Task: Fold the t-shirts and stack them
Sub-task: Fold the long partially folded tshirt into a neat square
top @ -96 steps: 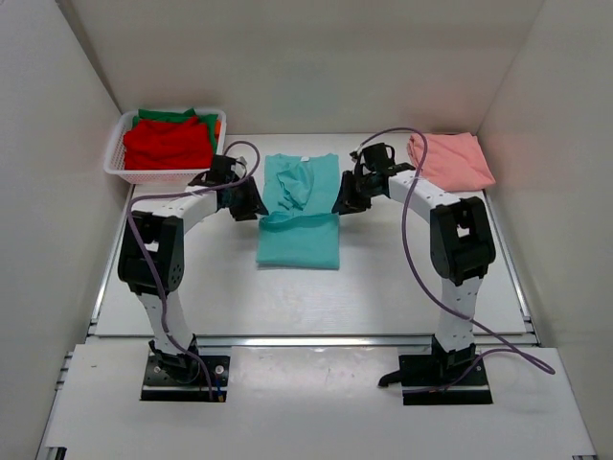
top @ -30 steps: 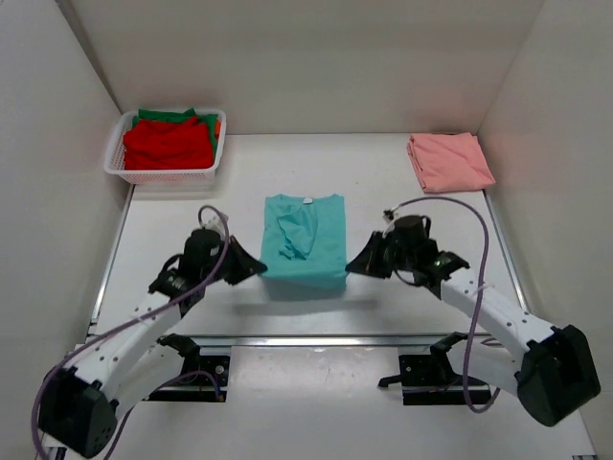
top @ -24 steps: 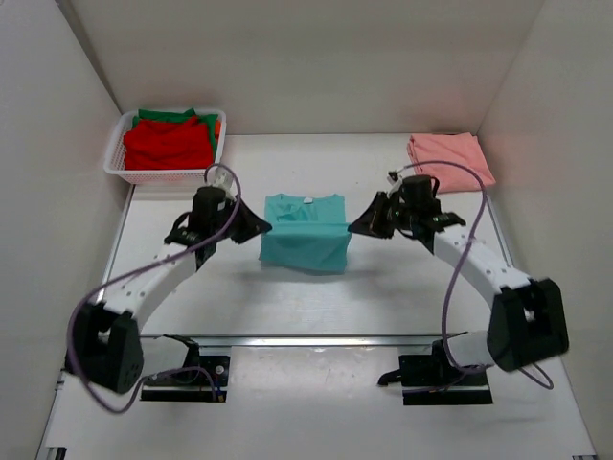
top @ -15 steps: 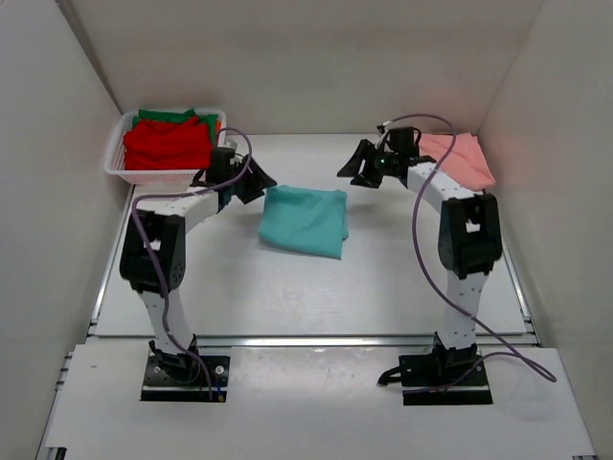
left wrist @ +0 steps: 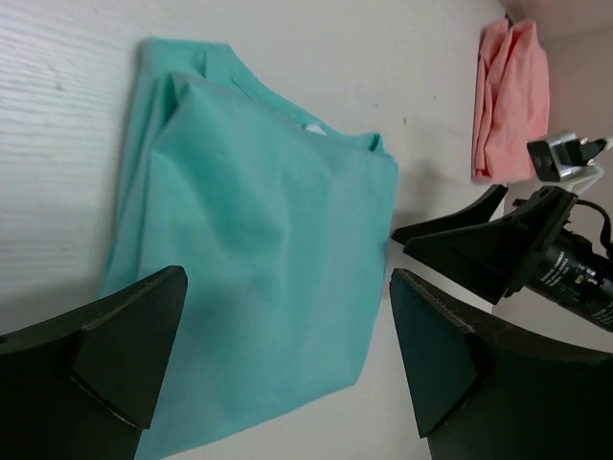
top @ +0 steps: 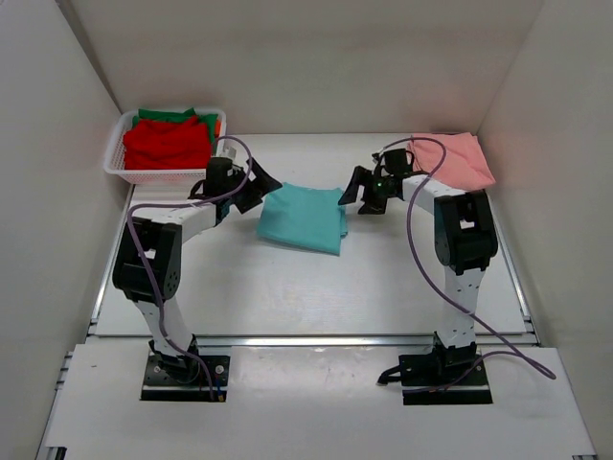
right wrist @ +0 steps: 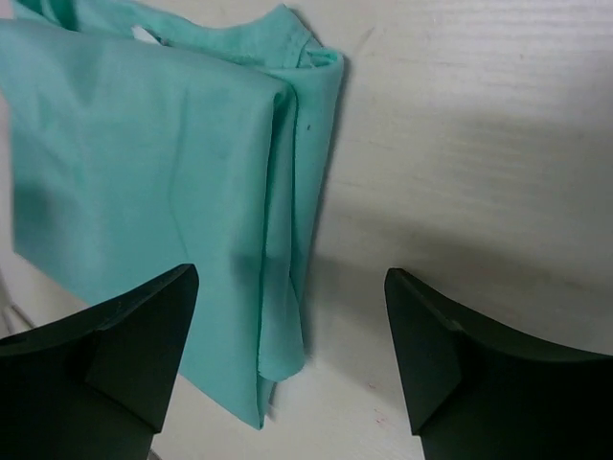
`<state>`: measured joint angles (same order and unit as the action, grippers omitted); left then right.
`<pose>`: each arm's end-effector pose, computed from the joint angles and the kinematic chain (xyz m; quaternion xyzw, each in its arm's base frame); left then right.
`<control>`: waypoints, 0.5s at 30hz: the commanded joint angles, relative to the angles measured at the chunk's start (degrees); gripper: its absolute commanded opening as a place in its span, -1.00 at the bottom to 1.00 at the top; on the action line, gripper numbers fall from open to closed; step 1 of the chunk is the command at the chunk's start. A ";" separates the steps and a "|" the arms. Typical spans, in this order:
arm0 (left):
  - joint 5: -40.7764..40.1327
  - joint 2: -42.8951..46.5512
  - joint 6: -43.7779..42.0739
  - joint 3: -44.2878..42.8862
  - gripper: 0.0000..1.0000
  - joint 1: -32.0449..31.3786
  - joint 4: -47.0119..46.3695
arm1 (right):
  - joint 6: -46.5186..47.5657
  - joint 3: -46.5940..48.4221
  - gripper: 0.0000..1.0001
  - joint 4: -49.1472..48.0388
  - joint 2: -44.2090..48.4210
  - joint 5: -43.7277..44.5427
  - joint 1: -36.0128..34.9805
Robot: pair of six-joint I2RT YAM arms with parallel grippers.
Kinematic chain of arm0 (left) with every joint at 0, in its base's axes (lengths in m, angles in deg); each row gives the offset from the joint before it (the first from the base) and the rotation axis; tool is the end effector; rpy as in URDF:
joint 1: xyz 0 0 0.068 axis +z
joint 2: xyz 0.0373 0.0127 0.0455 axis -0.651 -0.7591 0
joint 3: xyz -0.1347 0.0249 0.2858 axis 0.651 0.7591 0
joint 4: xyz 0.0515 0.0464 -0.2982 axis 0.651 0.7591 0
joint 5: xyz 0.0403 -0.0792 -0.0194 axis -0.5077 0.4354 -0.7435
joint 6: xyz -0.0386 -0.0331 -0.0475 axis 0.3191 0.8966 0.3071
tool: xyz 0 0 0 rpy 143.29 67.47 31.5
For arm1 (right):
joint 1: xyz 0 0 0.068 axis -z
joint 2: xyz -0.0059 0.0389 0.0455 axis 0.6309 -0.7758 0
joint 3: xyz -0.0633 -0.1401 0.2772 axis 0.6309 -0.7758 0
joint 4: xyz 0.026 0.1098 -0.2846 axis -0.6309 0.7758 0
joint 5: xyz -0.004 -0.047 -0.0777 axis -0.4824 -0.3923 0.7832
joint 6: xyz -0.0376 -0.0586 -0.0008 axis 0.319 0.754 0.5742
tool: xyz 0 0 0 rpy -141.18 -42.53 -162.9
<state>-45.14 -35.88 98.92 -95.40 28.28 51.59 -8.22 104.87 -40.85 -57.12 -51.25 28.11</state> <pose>0.4449 -0.1147 0.1992 -0.1871 0.8555 -0.3445 0.3382 0.5086 0.1266 0.1556 0.0388 0.9212 0.3197 0.2183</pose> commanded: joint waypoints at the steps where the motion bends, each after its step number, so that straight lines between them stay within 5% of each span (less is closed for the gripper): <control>1: 2.69 0.90 -0.93 0.78 0.97 -2.16 -2.64 | -0.12 -3.47 0.54 -2.93 4.01 2.13 -2.96; 10: -0.64 -12.19 -0.93 -5.73 0.98 -3.57 6.33 | -6.45 -1.98 0.53 -5.20 -1.70 -3.21 -8.24; 14: 0.23 -12.91 -0.05 -5.12 0.98 -3.13 6.86 | -10.84 -1.98 0.14 -10.22 -4.86 -9.53 -8.33; 15: -0.03 -12.73 0.21 -4.59 0.97 -3.30 7.03 | -11.98 -1.63 -0.09 -11.19 -5.56 -10.59 -7.90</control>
<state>-43.70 -47.49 99.31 -101.11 25.04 54.43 -16.11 102.56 -48.83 -59.35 -57.85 19.85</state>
